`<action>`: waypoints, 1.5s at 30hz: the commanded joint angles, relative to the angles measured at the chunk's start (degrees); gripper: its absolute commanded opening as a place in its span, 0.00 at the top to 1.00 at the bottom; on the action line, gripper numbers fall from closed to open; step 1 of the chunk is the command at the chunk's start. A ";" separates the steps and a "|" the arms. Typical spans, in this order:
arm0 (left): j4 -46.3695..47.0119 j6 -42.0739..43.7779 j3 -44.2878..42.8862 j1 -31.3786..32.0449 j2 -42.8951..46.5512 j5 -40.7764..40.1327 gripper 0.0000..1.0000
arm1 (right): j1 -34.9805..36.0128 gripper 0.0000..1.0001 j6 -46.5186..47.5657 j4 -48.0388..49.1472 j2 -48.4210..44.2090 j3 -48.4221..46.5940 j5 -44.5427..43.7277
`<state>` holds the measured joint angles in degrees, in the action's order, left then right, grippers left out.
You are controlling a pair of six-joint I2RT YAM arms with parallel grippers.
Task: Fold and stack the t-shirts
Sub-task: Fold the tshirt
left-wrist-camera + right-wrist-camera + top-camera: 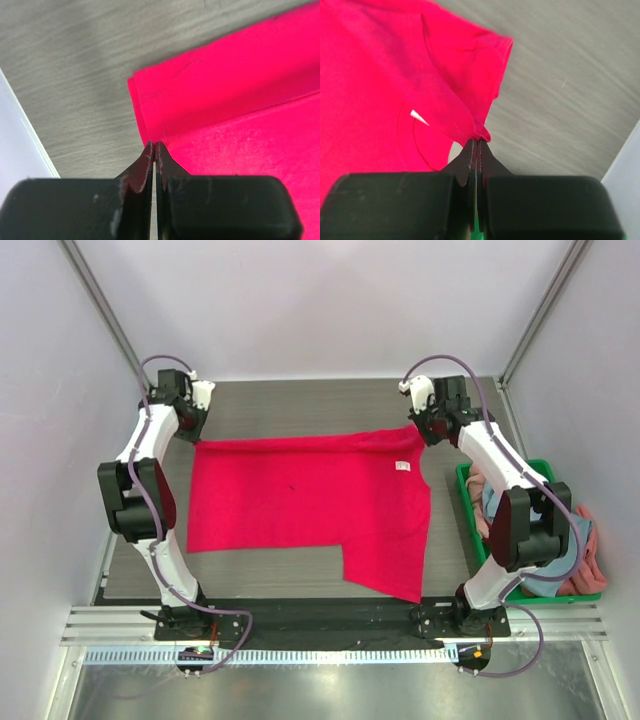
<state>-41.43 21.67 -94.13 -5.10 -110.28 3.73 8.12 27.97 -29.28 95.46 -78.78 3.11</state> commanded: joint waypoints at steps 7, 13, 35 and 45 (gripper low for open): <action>-0.05 2.14 4.91 -1.40 3.58 -0.04 1.00 | -0.12 0.99 -0.81 -4.03 -7.74 4.43 2.16; -0.14 3.11 8.60 -1.75 4.11 -0.30 1.00 | -0.03 0.99 -0.63 -6.67 -9.24 6.36 4.88; 0.20 1.62 11.95 -4.48 5.68 -3.90 0.73 | -0.03 0.59 6.23 -16.00 -4.77 1.01 15.25; -6.71 -1.02 -1.84 -2.90 -5.54 3.39 0.76 | -0.12 0.62 10.43 -22.39 16.57 -18.92 20.43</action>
<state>-43.83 21.41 -93.54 -8.95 -112.27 3.27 8.12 35.83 -47.55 108.29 -91.88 20.45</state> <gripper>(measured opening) 0.252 0.387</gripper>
